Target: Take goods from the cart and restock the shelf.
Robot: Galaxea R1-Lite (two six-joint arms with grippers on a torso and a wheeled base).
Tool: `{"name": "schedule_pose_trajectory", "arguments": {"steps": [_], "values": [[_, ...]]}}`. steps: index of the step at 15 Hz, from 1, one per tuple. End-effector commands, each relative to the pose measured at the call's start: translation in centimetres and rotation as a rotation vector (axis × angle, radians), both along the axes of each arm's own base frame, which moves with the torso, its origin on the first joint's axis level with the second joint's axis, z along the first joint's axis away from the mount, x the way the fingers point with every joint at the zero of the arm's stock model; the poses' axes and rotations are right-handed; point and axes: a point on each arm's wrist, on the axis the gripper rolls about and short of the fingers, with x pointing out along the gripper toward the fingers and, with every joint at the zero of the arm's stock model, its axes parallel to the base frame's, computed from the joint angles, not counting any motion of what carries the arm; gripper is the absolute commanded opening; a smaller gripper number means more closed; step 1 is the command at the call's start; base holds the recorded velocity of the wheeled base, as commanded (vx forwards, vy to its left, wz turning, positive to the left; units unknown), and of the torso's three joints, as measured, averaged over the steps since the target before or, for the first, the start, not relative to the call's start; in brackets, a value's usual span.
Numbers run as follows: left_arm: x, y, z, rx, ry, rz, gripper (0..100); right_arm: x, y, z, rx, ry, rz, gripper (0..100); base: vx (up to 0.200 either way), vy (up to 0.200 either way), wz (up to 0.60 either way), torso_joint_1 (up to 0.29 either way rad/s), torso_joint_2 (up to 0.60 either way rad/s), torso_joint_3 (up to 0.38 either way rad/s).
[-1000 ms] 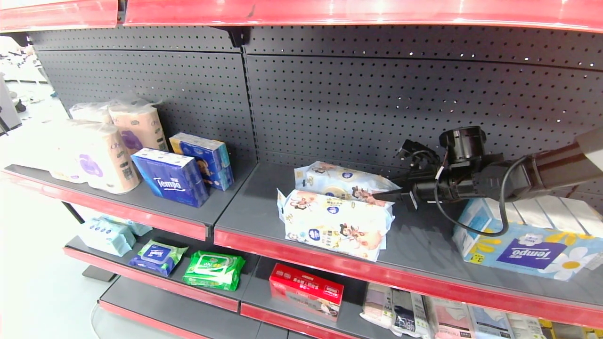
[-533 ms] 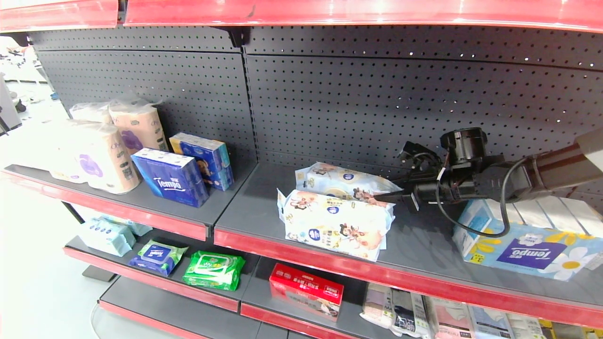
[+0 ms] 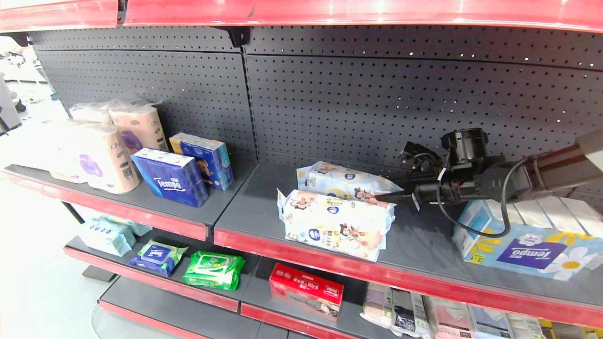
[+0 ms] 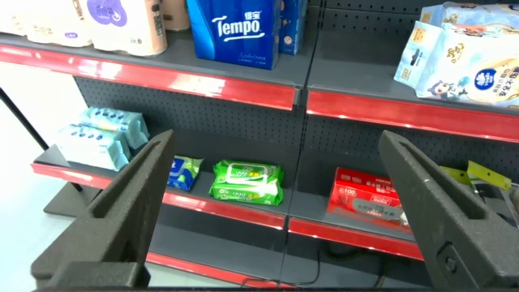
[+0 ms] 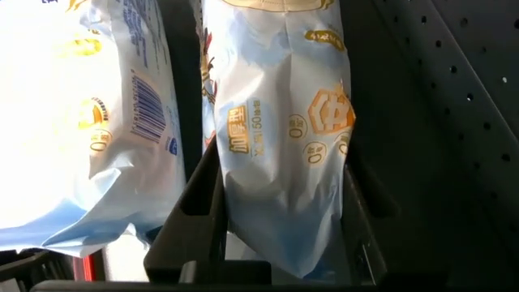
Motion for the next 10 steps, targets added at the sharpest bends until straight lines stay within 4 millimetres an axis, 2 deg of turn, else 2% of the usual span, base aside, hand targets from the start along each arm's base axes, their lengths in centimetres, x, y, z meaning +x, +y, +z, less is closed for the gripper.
{"name": "schedule_pose_trajectory", "arguments": {"steps": [1, 2, 3, 10], "values": [[0.0, 0.0, 0.0, 0.0, 0.001, 0.0, 100, 0.0, 0.2, -0.1, 0.0, 0.002, 0.006, 0, 0.0, 0.0, 0.0, 0.0, 0.0, 0.0], [0.0, 0.0, 0.0, -0.002, 0.0, 0.0, 100, -0.1, 0.3, -0.1, 0.0, 0.002, 0.01, 0, 0.0, 0.0, 0.0, 0.0, 0.0, 0.0], [0.0, 0.0, 0.0, 0.0, 0.0, 0.0, 100, -0.1, 0.3, -0.1, 0.0, 0.001, 0.011, 100, 0.0, 0.0, 0.0, 0.0, 0.0, 0.0], [0.0, 0.0, 0.0, 0.0, 0.0, 0.0, 100, -0.6, -0.3, 1.0, 0.005, -0.021, -0.014, 100, 0.0, 0.0, 0.0, 0.0, 0.0, 0.0]]}}
